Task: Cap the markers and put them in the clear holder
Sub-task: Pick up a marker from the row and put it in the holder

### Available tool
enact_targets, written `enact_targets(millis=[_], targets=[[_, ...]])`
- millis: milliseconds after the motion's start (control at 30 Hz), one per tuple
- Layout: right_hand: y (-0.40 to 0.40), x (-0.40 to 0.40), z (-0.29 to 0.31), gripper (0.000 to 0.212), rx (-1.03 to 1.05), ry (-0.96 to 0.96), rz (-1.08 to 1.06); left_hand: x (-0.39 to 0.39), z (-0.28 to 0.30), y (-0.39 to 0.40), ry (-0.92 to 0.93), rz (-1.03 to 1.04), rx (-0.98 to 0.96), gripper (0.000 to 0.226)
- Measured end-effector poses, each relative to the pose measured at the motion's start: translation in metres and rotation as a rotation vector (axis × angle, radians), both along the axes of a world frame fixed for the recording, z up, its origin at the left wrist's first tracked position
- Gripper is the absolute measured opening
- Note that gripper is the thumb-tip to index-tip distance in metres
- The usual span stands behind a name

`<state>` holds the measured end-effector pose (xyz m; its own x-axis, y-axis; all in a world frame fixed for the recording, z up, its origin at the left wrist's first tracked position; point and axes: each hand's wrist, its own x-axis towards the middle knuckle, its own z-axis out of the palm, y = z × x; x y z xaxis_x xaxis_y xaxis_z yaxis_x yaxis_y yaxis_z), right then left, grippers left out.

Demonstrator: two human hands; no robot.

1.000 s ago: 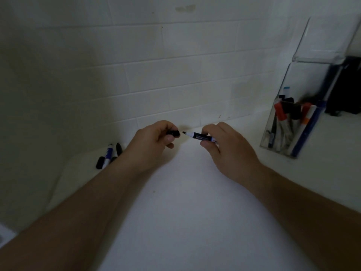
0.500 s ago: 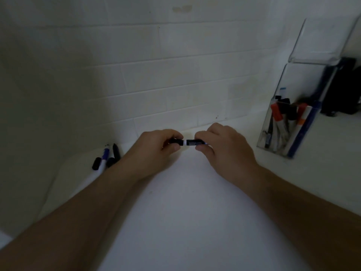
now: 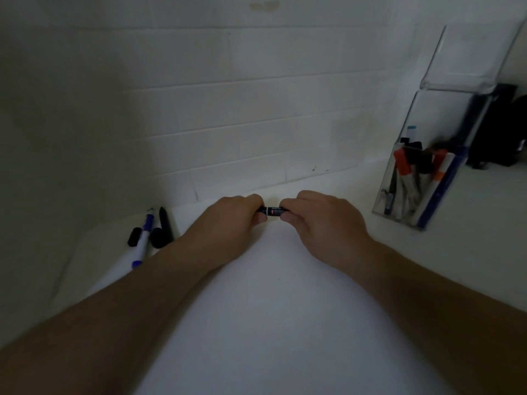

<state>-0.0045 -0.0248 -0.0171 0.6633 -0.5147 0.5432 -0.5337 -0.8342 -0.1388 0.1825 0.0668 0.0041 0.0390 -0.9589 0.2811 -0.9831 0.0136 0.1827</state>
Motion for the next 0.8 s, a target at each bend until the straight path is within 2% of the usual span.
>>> enact_targets(millis=[300,433,567,600,700,733,800], targets=[[0.003,0.000,0.004,0.037,0.062,-0.043,0.011,-0.003,-0.002,-0.007,0.038,-0.035,-0.135,0.016],[0.004,0.002,0.006,0.026,-0.265,0.057,-0.113,-0.013,-0.007,-0.008,0.062,-0.086,-0.174,0.019],[0.007,-0.005,0.012,0.013,-0.325,0.116,-0.078,-0.014,-0.005,-0.006,0.092,-0.136,-0.217,0.020],[0.007,-0.007,0.019,0.012,-0.333,0.127,-0.070,-0.014,-0.004,-0.004,0.114,-0.140,-0.252,0.022],[0.007,-0.015,0.057,0.017,-0.263,0.125,-0.103,-0.022,0.006,0.006,0.295,-0.151,-0.363,0.054],[0.006,-0.023,0.073,0.018,-0.210,0.073,-0.117,-0.026,0.010,0.010,0.343,-0.160,-0.390,0.061],[0.001,-0.044,0.105,0.018,-0.092,-0.171,-0.106,-0.032,0.015,0.015,0.318,-0.190,-0.411,0.067]])
